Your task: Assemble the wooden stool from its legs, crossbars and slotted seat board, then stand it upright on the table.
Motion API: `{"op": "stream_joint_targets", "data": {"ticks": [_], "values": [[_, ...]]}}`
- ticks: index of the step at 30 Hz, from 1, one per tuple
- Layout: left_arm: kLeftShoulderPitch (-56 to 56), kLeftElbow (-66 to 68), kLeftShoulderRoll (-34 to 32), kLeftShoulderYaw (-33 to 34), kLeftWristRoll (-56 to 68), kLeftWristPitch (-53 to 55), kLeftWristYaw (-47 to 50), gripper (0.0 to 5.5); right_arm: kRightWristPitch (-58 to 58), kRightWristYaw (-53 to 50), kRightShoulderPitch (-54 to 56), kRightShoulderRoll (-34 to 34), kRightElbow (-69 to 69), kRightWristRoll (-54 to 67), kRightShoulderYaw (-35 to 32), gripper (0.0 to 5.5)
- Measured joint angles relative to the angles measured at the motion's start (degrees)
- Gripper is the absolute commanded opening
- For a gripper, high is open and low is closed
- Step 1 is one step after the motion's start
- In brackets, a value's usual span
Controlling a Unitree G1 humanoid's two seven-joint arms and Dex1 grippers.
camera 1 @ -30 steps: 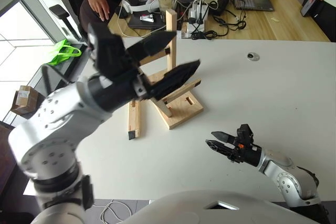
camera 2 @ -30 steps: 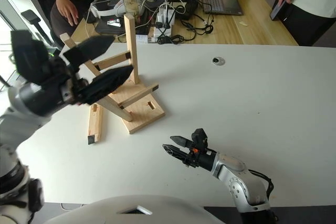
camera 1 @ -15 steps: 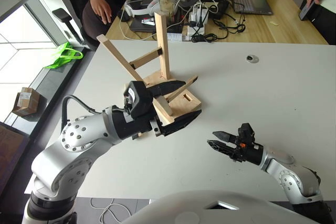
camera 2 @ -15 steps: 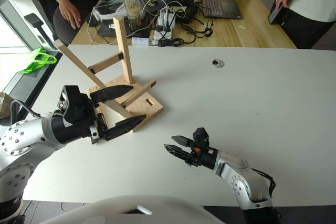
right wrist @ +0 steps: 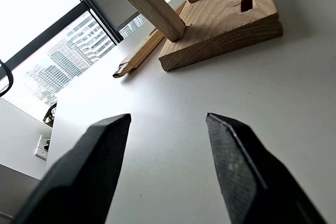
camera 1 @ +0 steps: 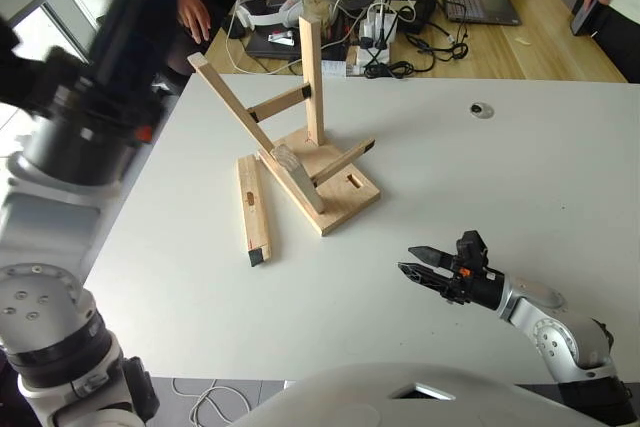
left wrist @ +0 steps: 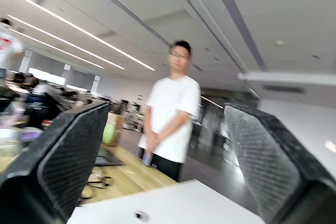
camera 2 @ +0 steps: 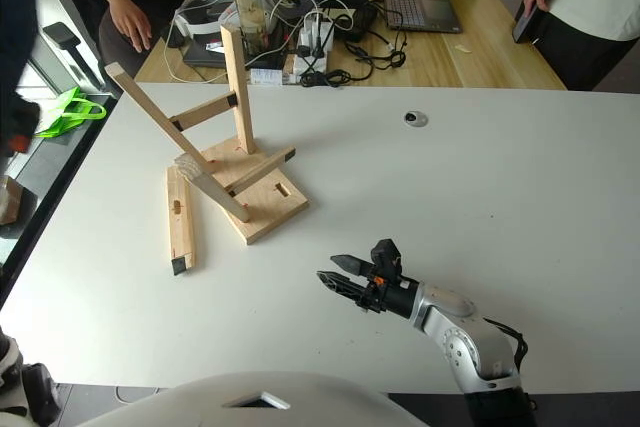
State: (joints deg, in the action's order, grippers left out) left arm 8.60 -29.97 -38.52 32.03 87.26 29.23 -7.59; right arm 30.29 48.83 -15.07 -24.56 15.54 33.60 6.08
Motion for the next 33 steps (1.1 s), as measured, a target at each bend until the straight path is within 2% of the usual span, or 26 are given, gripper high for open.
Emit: {"op": "stream_joint_targets", "data": {"ticks": [2, 4, 5, 8, 11, 14, 19, 33], "values": [[-1.03, 9.95, -2.64, -3.08, -13.06, 3.05, 9.59, 3.99, -0.13, -0.01, 0.12, 0.08, -0.21, -0.01, -0.08, 2.69], [-2.91, 14.88, -4.43, -9.46, -24.47, 7.48, 15.70, 3.99, -0.19, -0.04, 0.37, 0.08, -0.36, -0.05, -0.12, 2.69], [-4.61, 16.25, -4.24, -14.15, -29.06, 11.00, 18.39, 4.18, -0.25, -0.15, 0.64, 0.19, -0.44, -0.09, -0.13, 2.69], [-8.67, 15.23, 1.40, -22.78, -33.25, 17.52, 21.44, 4.60, -0.83, -0.58, 0.92, 0.56, -0.61, -0.29, -0.17, 2.69], [-9.21, 13.47, 6.18, -28.34, -38.42, 21.59, 25.22, 4.60, -1.35, -0.94, 0.38, 0.89, -0.63, -0.78, 0.00, 2.69], [-9.96, 13.98, 10.63, -28.78, -42.30, 24.99, 28.34, 4.60, -1.52, -1.68, 0.34, 1.68, -0.67, -0.95, 0.11, 2.69], [-10.05, 13.59, 12.19, -28.69, -47.40, 27.59, 27.34, 4.54, -2.17, -2.49, 0.21, 2.39, -0.71, -1.45, 0.44, 2.69], [-12.28, 12.40, 14.36, -25.71, -54.65, 27.28, 16.97, 2.71, -2.66, -5.00, -0.50, 3.90, -0.13, -0.67, -1.59, 2.69]]}}
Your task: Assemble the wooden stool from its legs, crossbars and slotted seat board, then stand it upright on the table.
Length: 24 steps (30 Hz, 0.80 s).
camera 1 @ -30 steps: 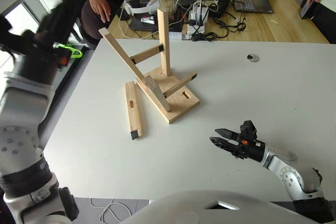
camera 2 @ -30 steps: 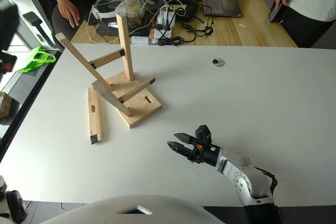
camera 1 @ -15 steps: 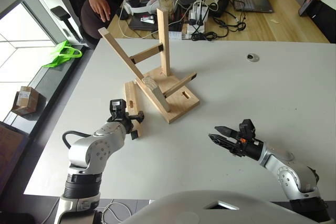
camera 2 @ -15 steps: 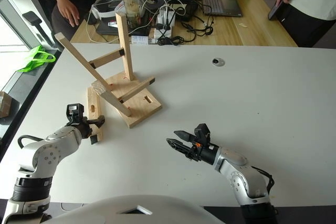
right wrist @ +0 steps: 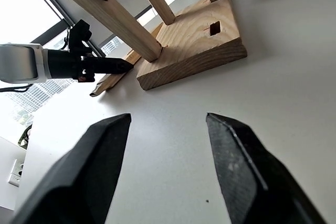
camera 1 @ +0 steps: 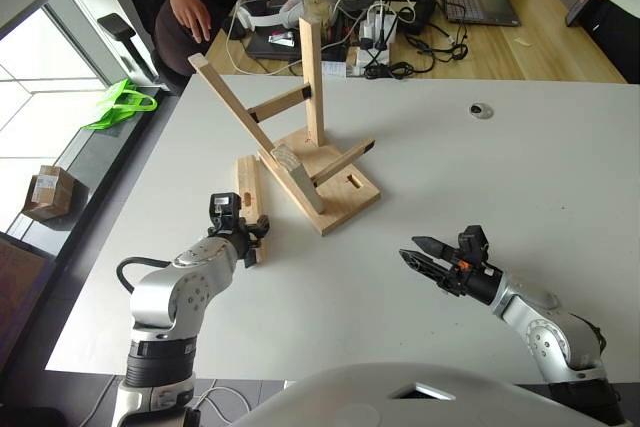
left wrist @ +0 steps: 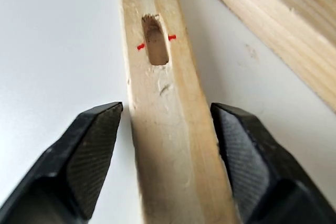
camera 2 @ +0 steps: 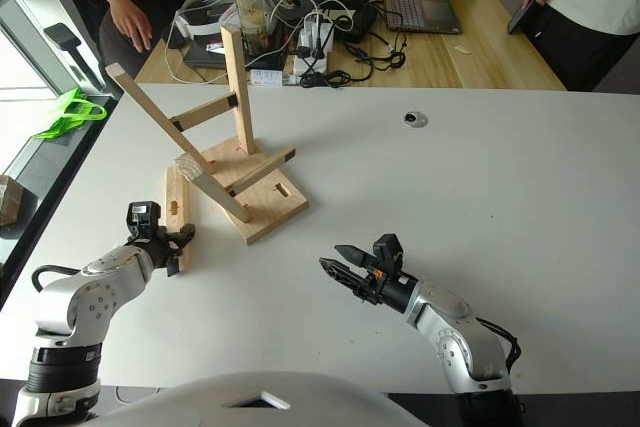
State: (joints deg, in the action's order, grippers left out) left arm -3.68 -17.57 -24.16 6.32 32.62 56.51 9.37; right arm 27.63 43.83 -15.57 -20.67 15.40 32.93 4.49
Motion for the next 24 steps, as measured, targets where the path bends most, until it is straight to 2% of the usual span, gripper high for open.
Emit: {"op": "stream_joint_targets", "data": {"ticks": [5, 8, 13, 17, 21, 24], "values": [[-0.75, 0.20, 1.92, 1.86, -2.55, -1.33, -1.28, 2.08, -0.22, -0.08, 0.01, 0.04, 0.12, -0.09, -0.76, 2.69], [-0.95, 0.40, 3.94, 3.19, -4.00, -2.90, -1.33, 2.07, -3.91, -1.18, 0.41, 1.36, -0.24, -1.31, -1.18, 2.69], [-0.34, 0.18, 6.28, 6.71, -7.59, -7.33, 0.04, 2.07, -14.88, -13.83, 3.28, 11.33, -3.23, -5.26, -5.79, 2.69], [1.59, -0.62, 5.90, 9.85, -15.28, -14.43, 4.06, 2.07, -17.96, -19.63, 6.34, 13.26, -6.05, -6.14, -10.54, 2.69], [7.86, -3.75, -2.32, 14.25, -27.00, -25.83, 7.29, 2.07, -16.30, -25.88, 15.90, 11.55, -8.63, -3.33, -18.14, 2.69], [14.60, -8.41, -8.65, 10.82, -33.15, -32.81, 3.02, 2.07, -7.45, -29.99, 22.83, 9.90, -6.75, 0.90, -19.64, 2.69]]}}
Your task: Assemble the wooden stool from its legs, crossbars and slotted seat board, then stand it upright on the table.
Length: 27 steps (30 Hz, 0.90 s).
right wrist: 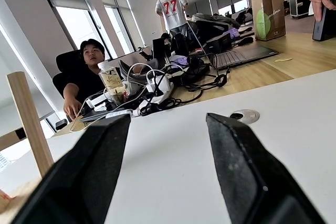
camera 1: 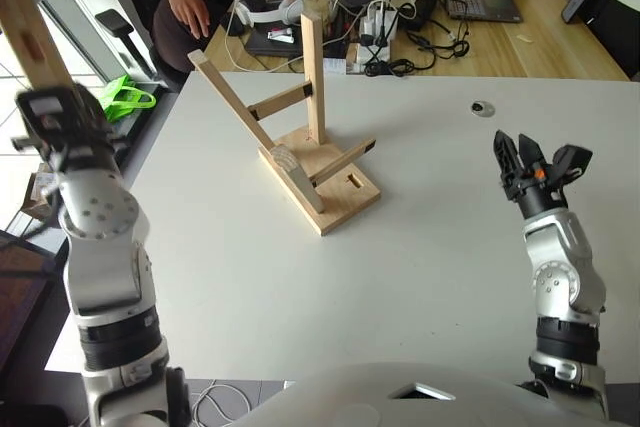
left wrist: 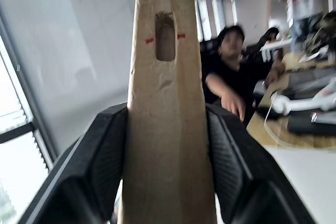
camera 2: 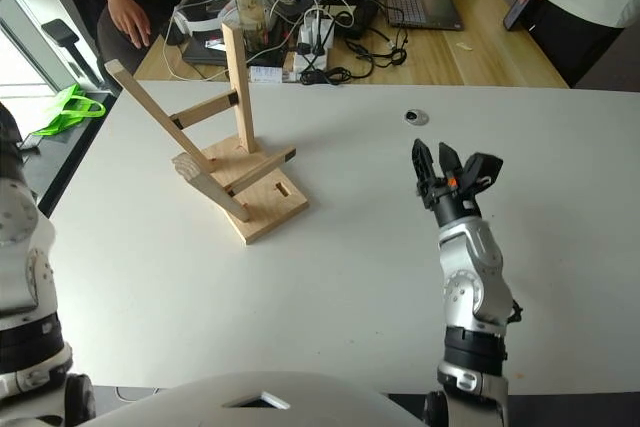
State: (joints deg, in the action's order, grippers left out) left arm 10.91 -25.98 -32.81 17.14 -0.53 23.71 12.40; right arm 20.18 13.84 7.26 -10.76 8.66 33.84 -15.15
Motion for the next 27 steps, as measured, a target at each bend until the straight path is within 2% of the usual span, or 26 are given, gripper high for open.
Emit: {"op": "stream_joint_targets", "data": {"ticks": [2, 7, 11, 17, 27], "values": [[6.21, -2.84, -2.43, -6.18, -1.26, -3.71, -6.46, 2.07, 6.64, 1.28, 3.59, -0.78, 3.57, 9.03, -0.76, 2.69], [13.13, -6.36, -2.93, -23.03, -1.51, -6.76, -23.69, 2.07, 15.96, 7.87, 6.41, -3.28, 12.97, 28.29, -1.26, 2.69], [13.83, -7.35, -1.88, -29.79, 0.67, -7.15, -33.44, 2.07, 19.47, 9.39, 7.73, -4.39, 15.90, 38.44, -0.92, 2.69], [13.83, -7.97, -0.82, -34.17, 0.32, -9.26, -40.54, 2.07, 19.54, 7.89, 12.08, -5.46, 13.87, 43.43, -1.04, 2.69], [13.72, -5.95, 1.62, -35.10, -6.29, -13.39, -40.87, 2.07, 19.98, 8.13, 13.25, -5.42, 11.66, 49.64, -0.77, 1.16]]}}
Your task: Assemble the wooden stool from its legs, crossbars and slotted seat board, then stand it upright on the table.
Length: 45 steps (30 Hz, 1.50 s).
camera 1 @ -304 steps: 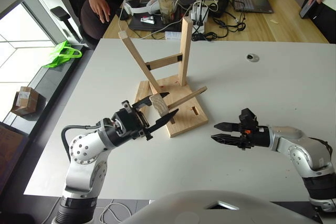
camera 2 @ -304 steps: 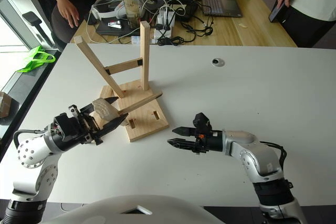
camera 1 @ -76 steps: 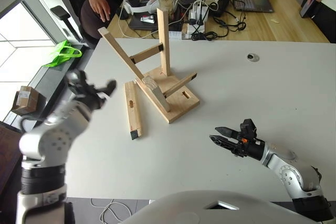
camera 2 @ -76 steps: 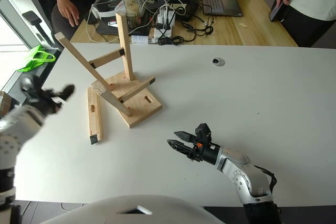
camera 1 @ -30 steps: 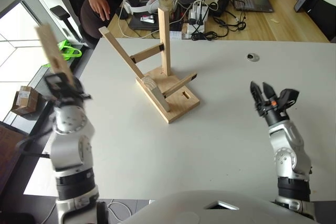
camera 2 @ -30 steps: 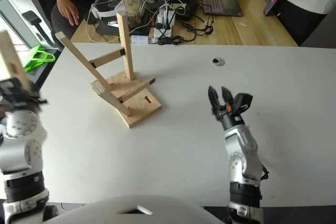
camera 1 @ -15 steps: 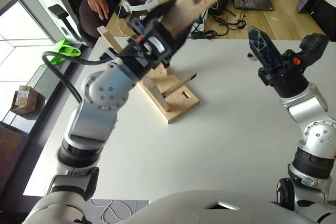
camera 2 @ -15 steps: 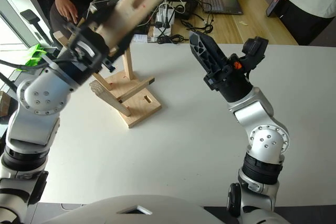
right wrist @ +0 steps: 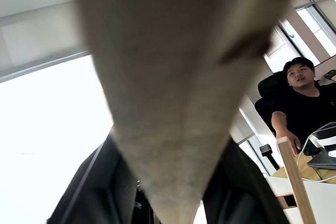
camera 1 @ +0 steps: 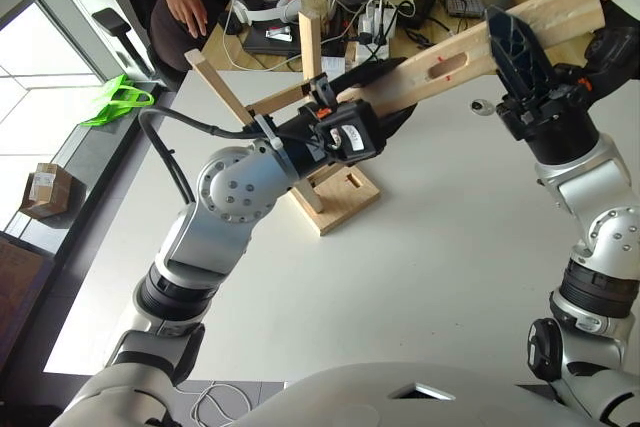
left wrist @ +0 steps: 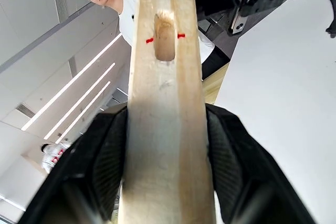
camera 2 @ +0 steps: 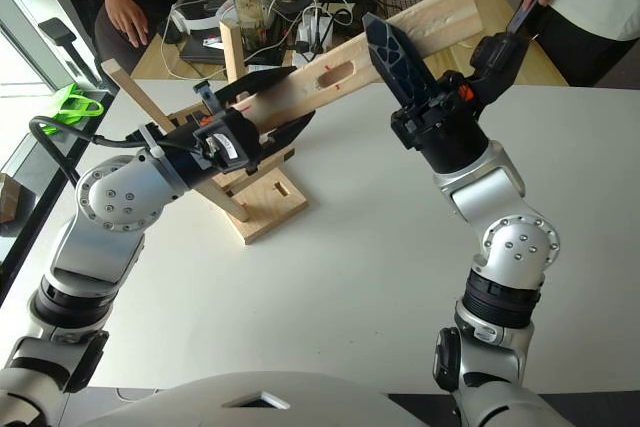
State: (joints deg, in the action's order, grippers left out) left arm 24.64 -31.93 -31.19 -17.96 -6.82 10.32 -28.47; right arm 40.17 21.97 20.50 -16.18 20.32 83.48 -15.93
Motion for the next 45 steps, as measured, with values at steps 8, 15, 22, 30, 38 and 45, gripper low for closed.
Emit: {"op": "stream_joint_targets", "data": {"ticks": [8, 15, 22, 30, 38, 45], "values": [[0.01, 1.81, 0.52, -0.25, -5.12, -5.76, 0.34, 2.07, -0.60, -0.04, -0.78, 0.63, -1.01, 2.74, -0.23, 1.15], [0.55, 3.99, -0.05, -0.42, -8.79, -8.36, -1.00, 2.99, -1.33, -1.39, -1.16, 2.43, -2.55, 2.68, 0.05, 1.09], [0.80, 3.17, 3.19, 4.62, -8.13, -1.58, 0.15, 3.06, -11.07, -10.15, 4.53, 6.25, -12.37, -5.33, -3.05, 1.00], [10.25, 1.80, 9.32, 38.17, 10.51, 11.32, 15.56, 3.06, -17.29, -16.41, 1.34, 5.04, -22.75, -26.77, -1.58, 1.00], [-5.37, 19.64, 16.54, 52.18, 11.78, 24.66, 29.83, 3.06, -17.02, -12.39, -5.00, 7.52, -23.14, -40.10, 7.93, 1.00], [-12.90, 28.21, 20.37, 37.89, 11.88, 36.24, 26.37, 3.06, -13.91, -7.50, -7.78, 8.56, -18.35, -42.24, 12.61, 1.00]]}}
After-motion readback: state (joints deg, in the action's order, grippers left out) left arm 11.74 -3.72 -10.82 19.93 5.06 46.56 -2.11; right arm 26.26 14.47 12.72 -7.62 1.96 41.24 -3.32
